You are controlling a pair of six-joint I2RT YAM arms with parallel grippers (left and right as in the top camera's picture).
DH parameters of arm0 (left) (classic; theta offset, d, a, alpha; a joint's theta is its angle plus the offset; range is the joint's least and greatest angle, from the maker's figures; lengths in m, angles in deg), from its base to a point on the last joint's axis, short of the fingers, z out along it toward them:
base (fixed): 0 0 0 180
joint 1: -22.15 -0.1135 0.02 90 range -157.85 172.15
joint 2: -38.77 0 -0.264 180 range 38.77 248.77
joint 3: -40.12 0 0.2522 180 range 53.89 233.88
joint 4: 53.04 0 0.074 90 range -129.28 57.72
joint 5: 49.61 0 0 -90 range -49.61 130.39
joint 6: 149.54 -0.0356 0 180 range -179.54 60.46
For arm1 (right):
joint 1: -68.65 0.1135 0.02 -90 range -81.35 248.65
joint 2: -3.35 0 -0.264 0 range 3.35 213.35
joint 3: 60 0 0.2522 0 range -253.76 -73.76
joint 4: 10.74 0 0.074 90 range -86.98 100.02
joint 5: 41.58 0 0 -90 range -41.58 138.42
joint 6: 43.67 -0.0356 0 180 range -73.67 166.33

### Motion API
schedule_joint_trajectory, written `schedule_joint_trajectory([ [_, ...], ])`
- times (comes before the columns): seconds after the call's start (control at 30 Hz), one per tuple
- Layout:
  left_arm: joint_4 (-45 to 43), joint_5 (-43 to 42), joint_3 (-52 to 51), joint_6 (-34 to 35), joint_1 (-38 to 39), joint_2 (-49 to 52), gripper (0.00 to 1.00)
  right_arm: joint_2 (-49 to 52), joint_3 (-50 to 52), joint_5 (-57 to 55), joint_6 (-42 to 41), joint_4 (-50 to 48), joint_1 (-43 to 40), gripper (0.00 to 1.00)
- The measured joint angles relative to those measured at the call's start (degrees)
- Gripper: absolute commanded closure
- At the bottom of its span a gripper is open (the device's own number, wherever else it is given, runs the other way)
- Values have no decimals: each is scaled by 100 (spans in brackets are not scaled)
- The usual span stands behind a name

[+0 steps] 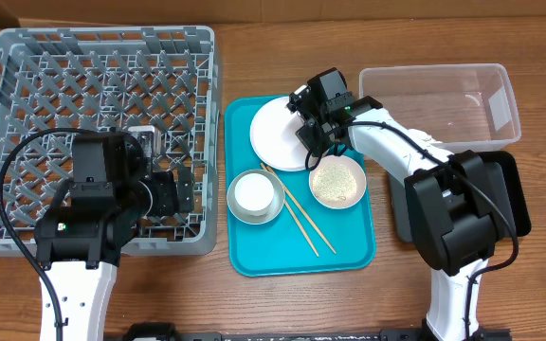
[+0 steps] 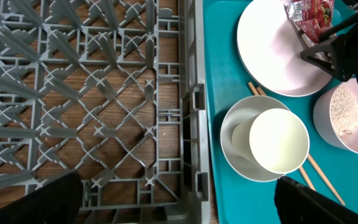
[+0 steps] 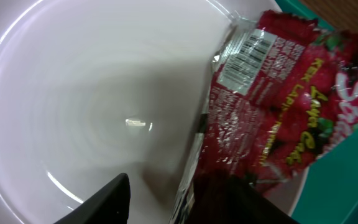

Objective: Sort waste into correct bins and load items into the dishwasher

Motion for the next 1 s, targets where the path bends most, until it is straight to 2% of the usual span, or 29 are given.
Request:
schedule_joint_trajectory([
  [0.1,2,0,0,-2,0,0,0,0,0,-114,-4,-17,0,60],
  [0.27,2,0,0,-2,0,0,0,0,7,-304,-79,-22,0,74],
  [0.4,0,0,0,-2,0,0,0,0,7,-382,-101,2,-2,96],
  [0.57,2,0,0,-2,0,0,0,0,4,-400,-291,186,0,96],
  [0.73,-2,0,0,0,0,0,0,-92,-111,-398,-629,769,-2,96],
  [0.83,-2,0,0,0,0,0,0,-501,-240,-396,-776,1082,0,96],
  [1.0,0,0,2,0,0,0,0,-1591,-466,-422,-872,1073,-13,96],
])
